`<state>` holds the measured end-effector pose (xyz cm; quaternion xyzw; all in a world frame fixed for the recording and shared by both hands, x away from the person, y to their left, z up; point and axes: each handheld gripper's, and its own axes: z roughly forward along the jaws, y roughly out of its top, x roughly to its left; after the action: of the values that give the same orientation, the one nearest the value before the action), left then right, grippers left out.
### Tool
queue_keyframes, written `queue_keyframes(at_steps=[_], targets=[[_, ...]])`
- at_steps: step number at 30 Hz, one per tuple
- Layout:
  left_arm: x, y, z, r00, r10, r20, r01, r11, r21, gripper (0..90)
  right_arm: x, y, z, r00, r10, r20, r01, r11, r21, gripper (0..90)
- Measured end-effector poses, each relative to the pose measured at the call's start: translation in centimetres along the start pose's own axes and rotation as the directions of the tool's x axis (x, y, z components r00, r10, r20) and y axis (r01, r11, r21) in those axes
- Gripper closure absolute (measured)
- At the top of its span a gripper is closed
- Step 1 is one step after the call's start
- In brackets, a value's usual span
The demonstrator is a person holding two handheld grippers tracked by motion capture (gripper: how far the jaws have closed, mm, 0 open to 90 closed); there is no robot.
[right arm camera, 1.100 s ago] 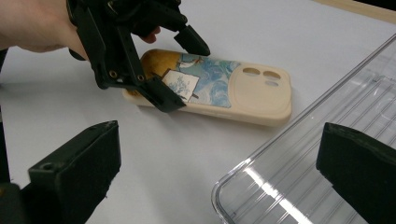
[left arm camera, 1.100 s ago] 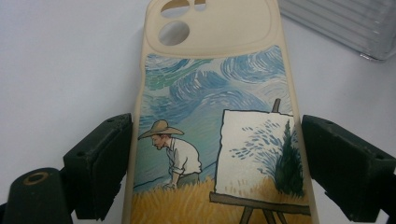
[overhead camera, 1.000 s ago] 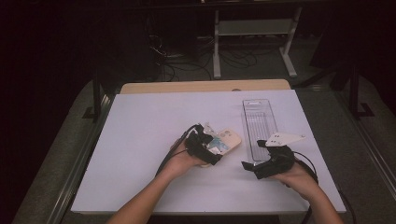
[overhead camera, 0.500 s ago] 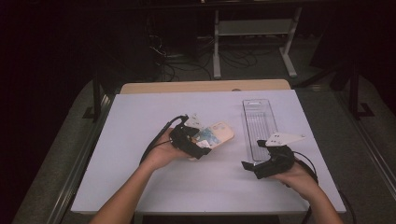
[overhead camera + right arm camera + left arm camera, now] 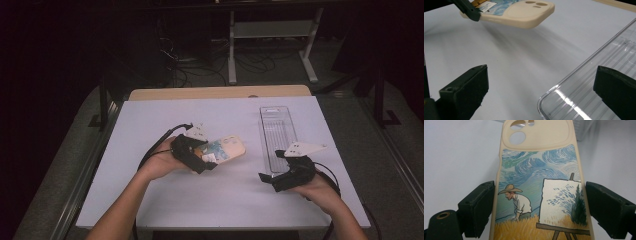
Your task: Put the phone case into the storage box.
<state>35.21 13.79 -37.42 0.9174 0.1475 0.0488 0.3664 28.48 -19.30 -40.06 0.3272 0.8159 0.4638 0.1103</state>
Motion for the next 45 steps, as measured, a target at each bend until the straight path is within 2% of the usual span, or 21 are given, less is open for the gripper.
queue_keyframes(at_steps=[10,16,17,21,27,32,37,39,40,41,45], targets=[[-0.6,-0.7,-0.8,0.998,0.042,0.048,-0.042,0.9991,-0.006,11.7,0.0,0.1,0.0,1.0,-0.001,-0.005,0.001,1.0,0.008,0.0],[-0.6,-1.0,-1.2,0.9933,0.07,0.092,-0.071,0.9975,0.003,11.6,0.0,0.1,0.0,1.0,0.001,-0.006,-0.001,1.0,0.011,0.0],[-0.6,-1.1,-1.3,0.9932,0.062,0.098,-0.063,0.998,0.006,11.7,0.0,0.1,0.0,1.0,0.0,-0.008,0.0,1.0,0.012,0.0],[-0.4,-1.1,-1.6,0.9912,0.08,0.105,-0.082,0.9966,0.011,11.7,-0.1,0.2,0.1,0.9997,-0.008,-0.025,0.009,1.0,0.028,0.0],[-0.1,-1.4,-2.1,0.9908,0.073,0.114,-0.073,0.9974,-0.003,11.6,-0.3,0.8,0.0,0.9987,-0.022,-0.047,0.025,0.998,0.063,0.0],[0.0,-1.6,-2.3,0.9895,0.077,0.122,-0.077,0.997,-0.003,11.6,-0.6,1.6,-0.3,0.9974,-0.038,-0.061,0.042,0.997,0.065,0.0],[-0.1,-1.6,-2.2,0.9874,0.082,0.135,-0.083,0.9965,0.005,11.6,-0.8,2.8,-0.7,0.993,-0.078,-0.089,0.084,0.994,0.069,0.0],[-0.2,-1.6,-2.2,0.9844,0.094,0.148,-0.096,0.9953,0.007,11.6,-0.8,3.4,-0.6,0.9874,-0.102,-0.122,0.111,0.991,0.072,0.0],[-0.2,-1.6,-2.2,0.9844,0.094,0.148,-0.096,0.9953,0.007,11.6,-0.8,3.4,-0.6,0.9874,-0.102,-0.122,0.111,0.991,0.072,0.0],[-0.3,-1.6,-2.2,0.9827,0.102,0.155,-0.104,0.9945,0.007,11.6,-0.7,3.8,-0.5,0.9831,-0.111,-0.146,0.123,0.989,0.077,0.0],[-0.5,-1.6,-2.2,0.9816,0.098,0.164,-0.1,0.995,0.003,11.6,-0.6,4.4,-0.3,0.977,-0.122,-0.175,0.139,0.986,0.089,0.0]])
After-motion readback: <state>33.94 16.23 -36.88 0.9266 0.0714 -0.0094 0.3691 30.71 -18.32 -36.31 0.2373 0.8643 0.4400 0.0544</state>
